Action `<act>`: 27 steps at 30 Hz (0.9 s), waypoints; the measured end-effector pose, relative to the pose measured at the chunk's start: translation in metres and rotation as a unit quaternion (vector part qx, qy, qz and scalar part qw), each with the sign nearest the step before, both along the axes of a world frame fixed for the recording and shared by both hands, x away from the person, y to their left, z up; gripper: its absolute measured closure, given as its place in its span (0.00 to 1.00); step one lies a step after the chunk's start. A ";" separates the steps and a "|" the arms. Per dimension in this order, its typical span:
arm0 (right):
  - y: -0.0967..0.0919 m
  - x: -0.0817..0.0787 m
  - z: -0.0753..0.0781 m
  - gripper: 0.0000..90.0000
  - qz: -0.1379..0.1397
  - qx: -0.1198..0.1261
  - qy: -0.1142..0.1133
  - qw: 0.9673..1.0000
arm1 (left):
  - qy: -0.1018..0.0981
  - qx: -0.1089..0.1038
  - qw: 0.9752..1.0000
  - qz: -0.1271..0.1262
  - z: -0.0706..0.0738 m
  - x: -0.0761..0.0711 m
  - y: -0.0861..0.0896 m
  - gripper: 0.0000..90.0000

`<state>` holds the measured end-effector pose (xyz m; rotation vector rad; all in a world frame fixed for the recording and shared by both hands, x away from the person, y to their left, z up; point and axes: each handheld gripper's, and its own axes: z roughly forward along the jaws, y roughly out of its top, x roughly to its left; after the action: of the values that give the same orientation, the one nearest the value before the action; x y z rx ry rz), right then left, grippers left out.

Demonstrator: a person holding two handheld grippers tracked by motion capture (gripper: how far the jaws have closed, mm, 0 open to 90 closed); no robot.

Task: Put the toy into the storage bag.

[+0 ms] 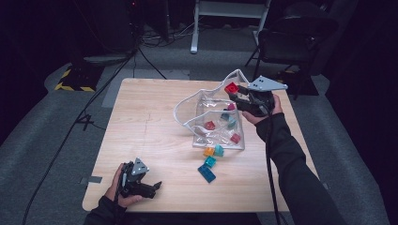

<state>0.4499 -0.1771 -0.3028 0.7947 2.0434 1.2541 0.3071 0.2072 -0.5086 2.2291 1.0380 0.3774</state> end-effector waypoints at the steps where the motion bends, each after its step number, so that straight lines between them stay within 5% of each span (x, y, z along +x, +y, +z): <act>1: 0.000 0.002 -0.001 0.66 -0.001 0.002 0.002 1.000 | 0.000 0.000 1.000 0.000 0.000 0.000 0.000 0.00; 27: 0.001 0.004 -0.009 0.59 -0.004 0.003 0.014 1.000 | -0.001 -0.001 1.000 0.001 0.000 0.000 0.000 0.01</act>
<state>0.4535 -0.1764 -0.3116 0.8254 2.0578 1.2515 0.3068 0.2070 -0.5087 2.2267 1.0399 0.3790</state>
